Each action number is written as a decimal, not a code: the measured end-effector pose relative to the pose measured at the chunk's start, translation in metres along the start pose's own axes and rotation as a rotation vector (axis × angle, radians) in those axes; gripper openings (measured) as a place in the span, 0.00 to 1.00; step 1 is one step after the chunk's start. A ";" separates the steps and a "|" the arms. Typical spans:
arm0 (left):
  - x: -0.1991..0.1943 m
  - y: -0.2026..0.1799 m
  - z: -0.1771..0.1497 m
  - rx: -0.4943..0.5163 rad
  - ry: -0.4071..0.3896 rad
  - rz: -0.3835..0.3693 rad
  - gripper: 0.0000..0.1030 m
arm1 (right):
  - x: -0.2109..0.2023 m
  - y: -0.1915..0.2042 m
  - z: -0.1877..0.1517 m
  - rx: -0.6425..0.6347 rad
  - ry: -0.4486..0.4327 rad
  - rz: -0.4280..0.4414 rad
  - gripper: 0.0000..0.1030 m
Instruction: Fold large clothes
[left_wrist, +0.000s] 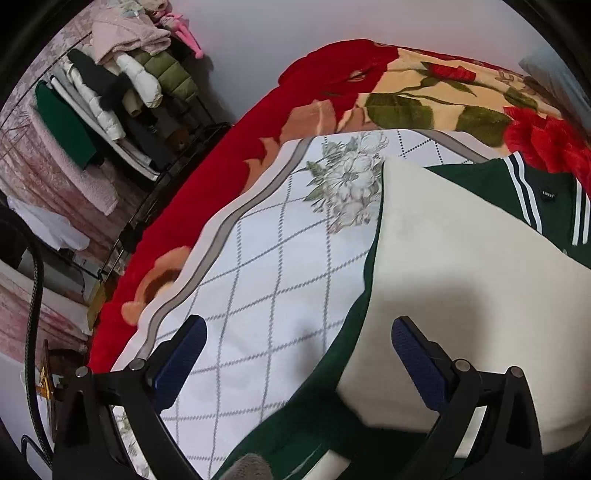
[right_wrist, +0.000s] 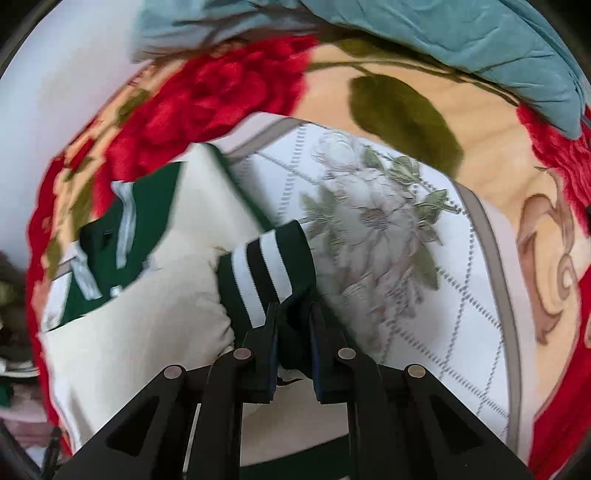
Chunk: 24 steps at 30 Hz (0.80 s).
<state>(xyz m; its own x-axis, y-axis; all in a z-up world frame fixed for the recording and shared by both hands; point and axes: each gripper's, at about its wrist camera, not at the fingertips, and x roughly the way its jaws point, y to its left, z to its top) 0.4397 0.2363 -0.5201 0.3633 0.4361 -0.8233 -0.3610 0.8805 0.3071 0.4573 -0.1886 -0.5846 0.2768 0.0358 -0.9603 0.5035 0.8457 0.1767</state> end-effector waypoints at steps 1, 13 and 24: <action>0.012 -0.009 0.004 0.029 0.004 0.012 1.00 | 0.014 -0.001 0.004 -0.006 0.059 -0.003 0.15; 0.021 -0.023 -0.002 0.098 0.012 -0.027 1.00 | -0.030 0.055 -0.007 -0.258 -0.075 -0.074 0.28; 0.055 -0.040 -0.015 0.087 0.087 -0.062 1.00 | 0.042 0.048 -0.008 -0.271 0.151 -0.059 0.28</action>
<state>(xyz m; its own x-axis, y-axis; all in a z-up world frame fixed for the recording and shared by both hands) 0.4608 0.2220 -0.5850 0.3058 0.3657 -0.8791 -0.2624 0.9199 0.2914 0.4869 -0.1423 -0.6180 0.1185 0.0443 -0.9920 0.2729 0.9591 0.0754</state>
